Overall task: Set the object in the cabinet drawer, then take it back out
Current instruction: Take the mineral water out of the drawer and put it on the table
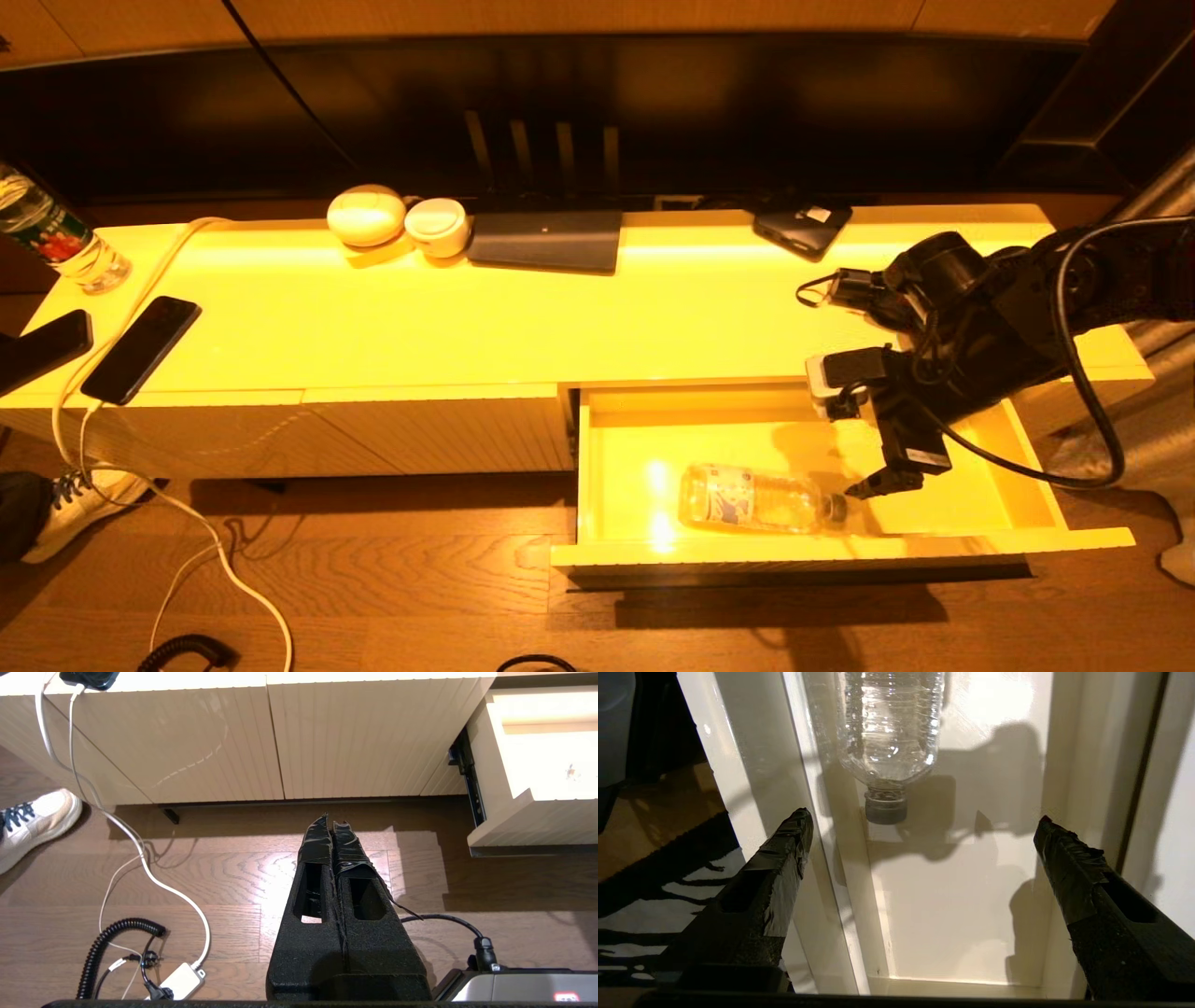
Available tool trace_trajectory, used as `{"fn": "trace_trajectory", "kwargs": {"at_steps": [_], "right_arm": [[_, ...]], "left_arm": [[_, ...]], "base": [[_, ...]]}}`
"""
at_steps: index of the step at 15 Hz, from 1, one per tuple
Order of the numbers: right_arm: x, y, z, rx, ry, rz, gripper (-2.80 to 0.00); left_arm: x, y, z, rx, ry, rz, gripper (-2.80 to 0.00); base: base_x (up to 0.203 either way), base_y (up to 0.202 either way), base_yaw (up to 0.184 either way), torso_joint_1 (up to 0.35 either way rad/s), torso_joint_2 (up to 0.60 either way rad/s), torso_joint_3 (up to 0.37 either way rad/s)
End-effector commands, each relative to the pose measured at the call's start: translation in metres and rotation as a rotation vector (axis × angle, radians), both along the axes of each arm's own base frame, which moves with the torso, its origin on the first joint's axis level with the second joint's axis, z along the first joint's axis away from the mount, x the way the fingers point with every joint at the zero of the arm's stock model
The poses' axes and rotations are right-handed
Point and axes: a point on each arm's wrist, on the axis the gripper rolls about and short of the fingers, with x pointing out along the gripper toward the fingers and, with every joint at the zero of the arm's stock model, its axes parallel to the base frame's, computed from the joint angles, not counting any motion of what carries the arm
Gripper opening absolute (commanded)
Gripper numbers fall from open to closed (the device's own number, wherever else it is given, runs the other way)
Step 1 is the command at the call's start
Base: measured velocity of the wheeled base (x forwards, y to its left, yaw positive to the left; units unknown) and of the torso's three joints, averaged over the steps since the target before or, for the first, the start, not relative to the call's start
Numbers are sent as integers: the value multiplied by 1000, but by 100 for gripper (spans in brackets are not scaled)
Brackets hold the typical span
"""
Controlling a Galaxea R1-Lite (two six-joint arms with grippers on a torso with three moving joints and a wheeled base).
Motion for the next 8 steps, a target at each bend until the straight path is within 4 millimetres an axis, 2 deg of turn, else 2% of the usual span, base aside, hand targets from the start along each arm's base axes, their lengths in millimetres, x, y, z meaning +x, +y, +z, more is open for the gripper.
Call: {"fn": "trace_trajectory", "kwargs": {"at_steps": [1,3,8], "right_arm": [[9,6,-11,-12,46,15,0],[12,6,-6,-18,64,15,0],[23,8,-15,-28,101,15,0]], "left_arm": [[0,0,-1,0,2,0,-280],[0,0,0,0,1,0,-280],[0,0,0,0,1,0,-280]], "base": [[0,0,0,0,0,0],[0,0,0,0,0,0],[0,0,0,0,0,0]]}}
